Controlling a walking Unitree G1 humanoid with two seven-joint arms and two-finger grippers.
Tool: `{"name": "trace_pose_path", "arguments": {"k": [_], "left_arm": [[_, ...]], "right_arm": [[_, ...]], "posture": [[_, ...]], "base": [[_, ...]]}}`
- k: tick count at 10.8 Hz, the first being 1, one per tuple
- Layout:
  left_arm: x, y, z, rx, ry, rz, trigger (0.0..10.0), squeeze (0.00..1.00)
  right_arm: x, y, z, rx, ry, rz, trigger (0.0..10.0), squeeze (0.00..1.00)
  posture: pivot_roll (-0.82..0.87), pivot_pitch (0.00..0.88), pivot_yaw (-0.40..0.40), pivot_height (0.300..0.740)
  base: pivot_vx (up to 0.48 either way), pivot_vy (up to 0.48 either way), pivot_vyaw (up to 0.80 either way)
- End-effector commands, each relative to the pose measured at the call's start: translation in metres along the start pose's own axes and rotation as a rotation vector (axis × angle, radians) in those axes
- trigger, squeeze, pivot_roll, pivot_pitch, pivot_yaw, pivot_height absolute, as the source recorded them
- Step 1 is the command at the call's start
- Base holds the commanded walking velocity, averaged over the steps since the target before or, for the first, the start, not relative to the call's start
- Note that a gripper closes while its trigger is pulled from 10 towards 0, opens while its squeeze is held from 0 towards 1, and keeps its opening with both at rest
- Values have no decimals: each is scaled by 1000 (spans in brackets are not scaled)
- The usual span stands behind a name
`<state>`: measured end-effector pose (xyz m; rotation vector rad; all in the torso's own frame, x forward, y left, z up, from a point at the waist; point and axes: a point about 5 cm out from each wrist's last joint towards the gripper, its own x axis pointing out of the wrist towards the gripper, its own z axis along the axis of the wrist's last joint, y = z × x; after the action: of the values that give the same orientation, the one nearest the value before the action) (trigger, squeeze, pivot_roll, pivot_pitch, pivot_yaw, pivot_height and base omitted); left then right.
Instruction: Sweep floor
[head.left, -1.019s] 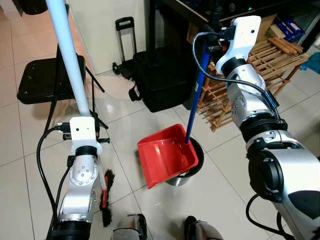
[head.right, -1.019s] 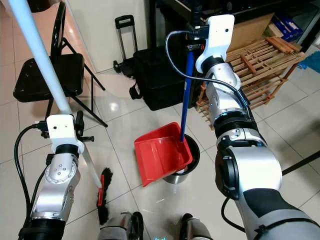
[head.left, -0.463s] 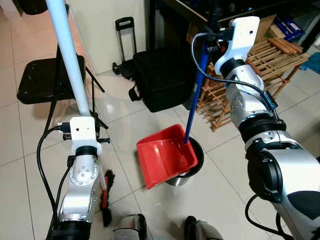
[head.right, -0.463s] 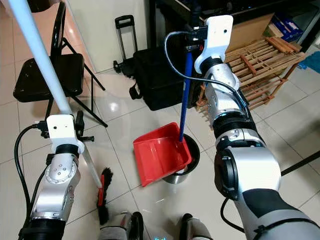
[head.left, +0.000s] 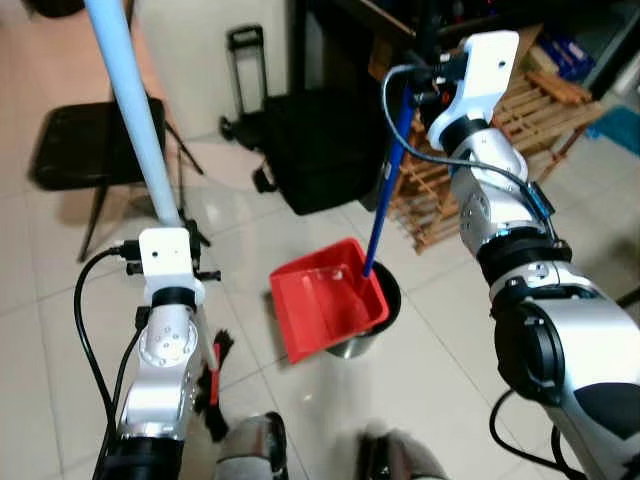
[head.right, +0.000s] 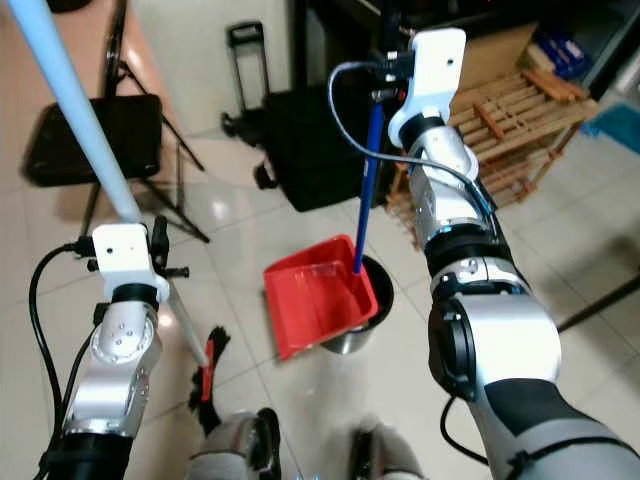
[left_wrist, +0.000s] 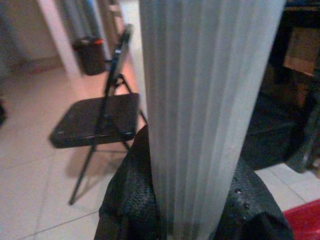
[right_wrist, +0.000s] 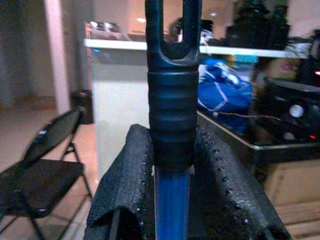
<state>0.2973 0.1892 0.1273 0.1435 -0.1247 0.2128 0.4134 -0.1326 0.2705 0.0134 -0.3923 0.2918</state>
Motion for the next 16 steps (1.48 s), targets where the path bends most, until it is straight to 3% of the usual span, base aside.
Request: {"name": "trace_pose_path", "arguments": {"k": [1,11,16], "left_arm": [[-2,2,-1,5,6,18,10000,0],[2,3,0,5,1,14,10000,0],[2,1,-1,12,7,9,10000,0]], "right_arm": [[0,-2,2,-4,-8,2,10000,0],[-3,-7,0,-4,-3,-19,10000,0],[-7,-10,-5,-9,11,-30,10000,0]], "posture": [[57,153,-3,740],[52,155,6,740],[49,146,6,740]], "base": [[-251,0,0],[-257,0,0],[0,0,0]]}}
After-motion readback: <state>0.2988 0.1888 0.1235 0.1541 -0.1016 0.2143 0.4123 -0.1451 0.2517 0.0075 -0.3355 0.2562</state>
